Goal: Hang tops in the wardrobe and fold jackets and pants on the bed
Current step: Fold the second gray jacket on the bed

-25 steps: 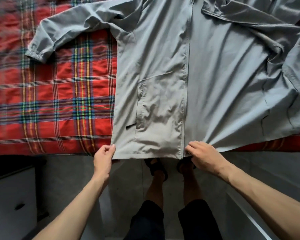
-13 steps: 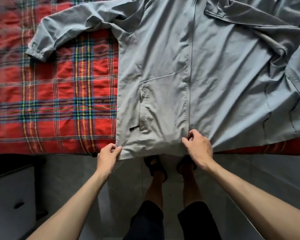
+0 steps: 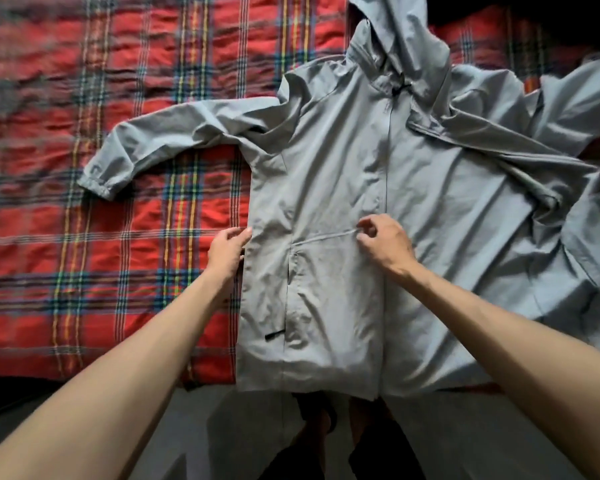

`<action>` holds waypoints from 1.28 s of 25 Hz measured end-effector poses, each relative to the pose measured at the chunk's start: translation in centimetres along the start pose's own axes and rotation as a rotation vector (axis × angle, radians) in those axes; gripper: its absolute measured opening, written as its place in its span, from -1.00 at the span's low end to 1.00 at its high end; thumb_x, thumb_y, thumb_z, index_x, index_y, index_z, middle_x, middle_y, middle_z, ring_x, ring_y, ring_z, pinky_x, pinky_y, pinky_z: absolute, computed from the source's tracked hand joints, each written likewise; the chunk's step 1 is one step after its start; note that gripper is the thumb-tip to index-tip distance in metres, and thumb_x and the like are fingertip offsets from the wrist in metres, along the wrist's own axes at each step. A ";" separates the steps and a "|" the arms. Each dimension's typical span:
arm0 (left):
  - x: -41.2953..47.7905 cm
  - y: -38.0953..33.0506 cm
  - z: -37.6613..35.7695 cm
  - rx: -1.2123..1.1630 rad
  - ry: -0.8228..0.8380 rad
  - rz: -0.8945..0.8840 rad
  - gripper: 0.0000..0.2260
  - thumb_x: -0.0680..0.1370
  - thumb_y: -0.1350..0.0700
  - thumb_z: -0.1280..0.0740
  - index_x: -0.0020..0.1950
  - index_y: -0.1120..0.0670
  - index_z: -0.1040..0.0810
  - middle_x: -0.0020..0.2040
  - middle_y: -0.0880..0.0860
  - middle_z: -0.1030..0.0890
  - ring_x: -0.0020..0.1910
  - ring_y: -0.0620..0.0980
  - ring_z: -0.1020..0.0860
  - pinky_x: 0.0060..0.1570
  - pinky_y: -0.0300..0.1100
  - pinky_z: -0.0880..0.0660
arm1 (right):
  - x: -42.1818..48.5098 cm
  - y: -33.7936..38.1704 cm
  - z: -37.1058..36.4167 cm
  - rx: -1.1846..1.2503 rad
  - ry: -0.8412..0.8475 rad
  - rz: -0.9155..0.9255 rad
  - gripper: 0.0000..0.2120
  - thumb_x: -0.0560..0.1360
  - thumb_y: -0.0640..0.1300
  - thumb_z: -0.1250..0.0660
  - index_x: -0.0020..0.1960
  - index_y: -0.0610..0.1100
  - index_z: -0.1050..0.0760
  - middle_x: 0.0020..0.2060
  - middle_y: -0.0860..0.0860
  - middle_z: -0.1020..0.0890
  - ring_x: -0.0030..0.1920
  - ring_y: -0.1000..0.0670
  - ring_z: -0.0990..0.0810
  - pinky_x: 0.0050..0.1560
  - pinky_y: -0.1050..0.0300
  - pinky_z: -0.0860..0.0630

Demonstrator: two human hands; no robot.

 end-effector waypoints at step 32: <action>17.9 -30.0 -9.0 0.905 -0.328 -0.680 -0.70 0.63 -0.18 -0.18 0.02 0.02 -0.52 -0.04 0.12 -0.64 -0.03 0.20 -0.57 -0.13 -0.07 -0.34 | 27.5 3.4 12.3 0.506 -0.466 -0.034 -0.66 0.40 -0.28 -0.34 0.05 0.08 -0.62 -0.08 0.19 -0.68 -0.03 0.20 -0.62 0.14 0.24 -0.52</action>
Point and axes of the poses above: each hand's wrist, its own x-axis towards the middle knuckle, its own z-axis out of the back of the hand, y = z × x, the point moved 8 cm from there along x, towards the middle knuckle
